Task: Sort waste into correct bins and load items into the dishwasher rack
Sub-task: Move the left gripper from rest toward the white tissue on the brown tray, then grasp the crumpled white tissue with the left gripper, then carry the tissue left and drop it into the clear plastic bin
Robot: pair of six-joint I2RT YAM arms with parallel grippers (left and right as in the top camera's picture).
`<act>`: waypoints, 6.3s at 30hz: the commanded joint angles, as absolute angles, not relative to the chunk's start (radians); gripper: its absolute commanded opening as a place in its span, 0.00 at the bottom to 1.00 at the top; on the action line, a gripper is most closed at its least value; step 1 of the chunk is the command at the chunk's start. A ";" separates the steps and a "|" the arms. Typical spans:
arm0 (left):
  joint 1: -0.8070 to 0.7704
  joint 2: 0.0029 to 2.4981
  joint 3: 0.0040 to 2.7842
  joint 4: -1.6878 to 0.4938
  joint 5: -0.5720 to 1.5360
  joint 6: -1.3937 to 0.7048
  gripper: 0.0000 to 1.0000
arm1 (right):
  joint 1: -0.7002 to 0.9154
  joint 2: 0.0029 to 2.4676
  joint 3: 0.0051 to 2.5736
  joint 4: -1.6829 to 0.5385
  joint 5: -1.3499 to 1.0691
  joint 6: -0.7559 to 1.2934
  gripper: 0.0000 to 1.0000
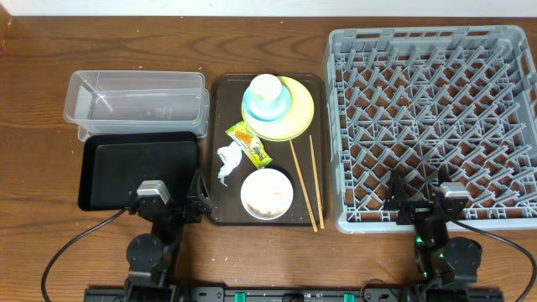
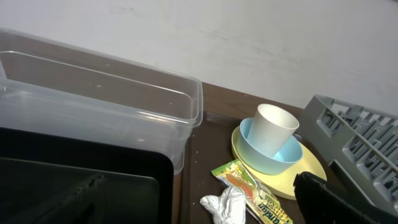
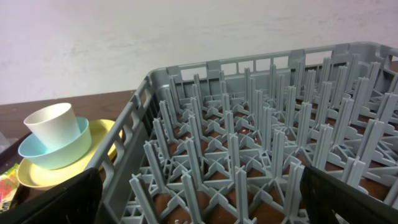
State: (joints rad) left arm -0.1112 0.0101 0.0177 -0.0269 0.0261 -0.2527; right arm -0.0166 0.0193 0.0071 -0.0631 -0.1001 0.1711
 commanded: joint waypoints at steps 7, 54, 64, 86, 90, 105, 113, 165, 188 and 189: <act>-0.109 0.004 0.004 -0.071 0.007 -0.233 0.98 | -0.027 0.021 0.006 -0.067 -0.098 0.156 0.99; -0.109 0.004 0.004 -0.071 0.007 -0.233 0.98 | -0.027 0.021 0.006 -0.067 -0.098 0.156 0.99; -0.109 0.004 0.008 -0.075 0.011 -0.258 0.98 | -0.027 0.021 0.006 -0.067 -0.097 0.156 0.99; -0.109 0.447 0.694 -0.714 0.095 -0.270 0.98 | -0.027 0.021 0.006 -0.067 -0.097 0.156 0.99; -0.109 0.733 0.950 -0.924 0.133 -0.263 0.98 | -0.027 0.021 0.006 -0.067 -0.098 0.156 0.99; -0.127 1.258 1.136 -1.011 0.271 -0.267 0.06 | -0.027 0.021 0.006 -0.067 -0.098 0.156 0.99; -0.252 1.445 1.114 -0.934 0.094 -0.266 0.52 | -0.027 0.021 0.006 -0.067 -0.097 0.156 0.99; -0.123 1.472 1.149 -0.441 -0.193 -0.263 0.09 | -0.027 0.021 0.006 -0.067 -0.097 0.156 0.99; -0.007 1.481 1.149 -0.332 0.002 -0.309 0.70 | -0.027 0.021 0.006 -0.067 -0.098 0.156 0.99; -0.018 1.454 1.149 -0.366 0.060 -0.336 0.70 | -0.027 0.021 0.006 -0.067 -0.098 0.156 0.99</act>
